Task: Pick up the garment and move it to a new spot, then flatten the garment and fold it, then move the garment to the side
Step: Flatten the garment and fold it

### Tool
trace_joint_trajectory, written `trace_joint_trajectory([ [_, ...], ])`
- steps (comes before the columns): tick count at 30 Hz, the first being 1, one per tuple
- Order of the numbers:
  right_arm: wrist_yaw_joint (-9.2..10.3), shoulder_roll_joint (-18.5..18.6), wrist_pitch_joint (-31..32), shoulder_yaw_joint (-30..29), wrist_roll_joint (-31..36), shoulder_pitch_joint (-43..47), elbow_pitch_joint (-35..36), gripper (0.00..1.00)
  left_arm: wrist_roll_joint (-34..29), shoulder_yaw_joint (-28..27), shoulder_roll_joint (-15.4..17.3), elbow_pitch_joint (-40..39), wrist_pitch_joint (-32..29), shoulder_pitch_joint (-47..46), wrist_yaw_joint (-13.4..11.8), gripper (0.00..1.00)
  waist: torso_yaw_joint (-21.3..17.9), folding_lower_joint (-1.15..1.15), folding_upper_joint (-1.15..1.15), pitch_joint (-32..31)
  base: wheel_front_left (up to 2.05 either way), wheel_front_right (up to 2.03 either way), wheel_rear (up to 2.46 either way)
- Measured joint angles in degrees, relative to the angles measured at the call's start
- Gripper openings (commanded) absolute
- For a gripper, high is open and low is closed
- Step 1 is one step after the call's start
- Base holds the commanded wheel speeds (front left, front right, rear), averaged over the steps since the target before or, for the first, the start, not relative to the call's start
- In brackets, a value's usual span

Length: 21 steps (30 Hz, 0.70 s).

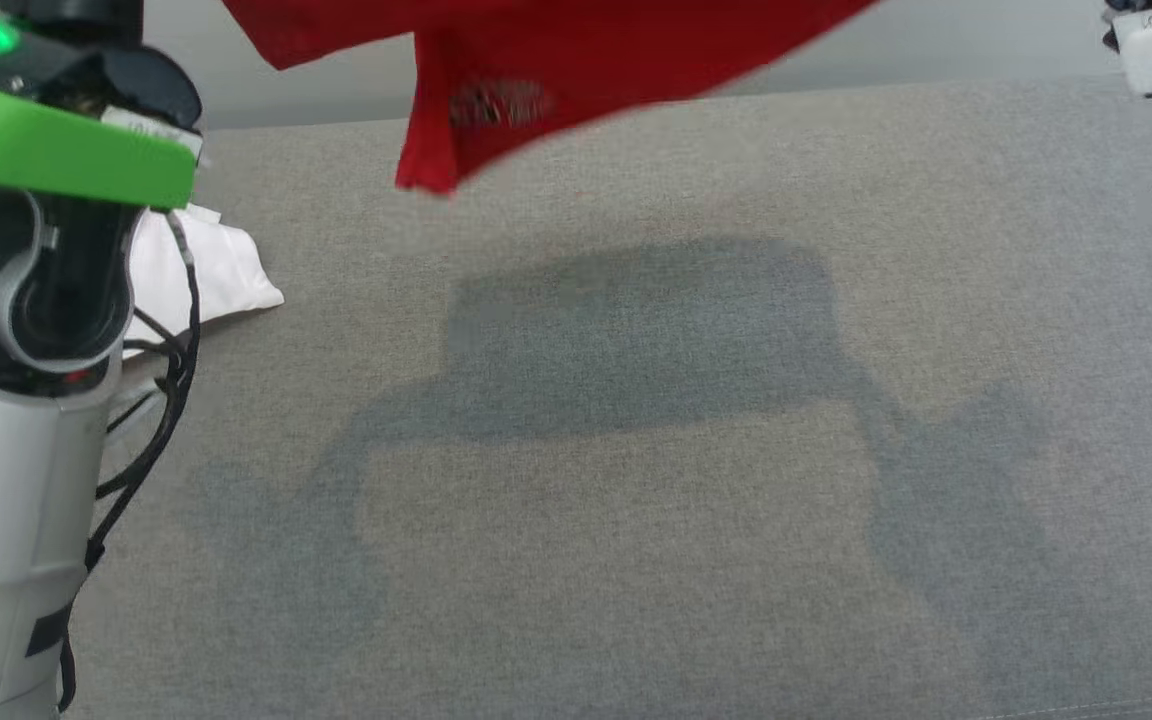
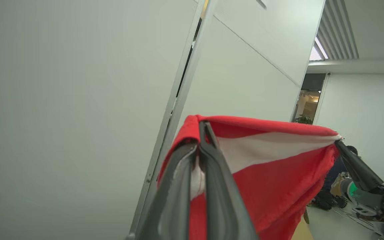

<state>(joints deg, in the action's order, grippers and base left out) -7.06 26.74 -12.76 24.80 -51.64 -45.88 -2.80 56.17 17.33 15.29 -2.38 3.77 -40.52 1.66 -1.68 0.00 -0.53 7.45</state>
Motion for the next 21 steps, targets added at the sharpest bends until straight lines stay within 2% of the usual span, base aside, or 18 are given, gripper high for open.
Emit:
trace_joint_trajectory([
  [2,-0.01,-0.04,-0.47,-0.65,1.01,-3.72,-0.24,0.0,-0.53,-0.36,0.02,-0.64,0.01,-4.6,0.01,0.0,0.12,0.0,0.0,0.68,0.0,0.0,0.0],
  [5,-0.04,-0.23,-0.68,2.09,1.16,-1.82,-3.93,0.0,-0.46,2.19,-0.14,1.62,-1.97,-4.25,0.08,0.0,0.57,0.0,0.0,1.03,0.0,0.0,0.0],
  [11,-0.04,-1.25,5.39,11.24,-0.04,13.0,-14.67,0.0,0.07,10.22,-0.03,10.81,-7.6,11.0,-0.18,0.0,0.79,0.0,0.0,2.07,0.0,0.0,0.0],
  [14,-0.04,-1.41,6.8,14.03,-0.44,19.13,-19.48,0.0,0.65,14.15,-1.24,14.99,-9.45,17.76,-0.22,0.0,0.84,0.0,0.0,3.0,0.0,0.0,0.0],
  [17,-0.04,-2.74,6.89,15.03,-1.45,21.97,-22.2,0.0,0.64,16.51,-2.12,17.58,-10.29,20.62,-0.21,0.0,0.87,0.0,0.0,3.95,0.0,0.0,0.0],
  [21,-0.05,-5.19,5.84,15.47,-1.89,21.97,-22.9,0.0,0.56,16.1,-1.98,19.0,-9.8,20.61,0.25,0.0,0.52,0.0,0.0,4.6,0.0,0.0,0.0],
])
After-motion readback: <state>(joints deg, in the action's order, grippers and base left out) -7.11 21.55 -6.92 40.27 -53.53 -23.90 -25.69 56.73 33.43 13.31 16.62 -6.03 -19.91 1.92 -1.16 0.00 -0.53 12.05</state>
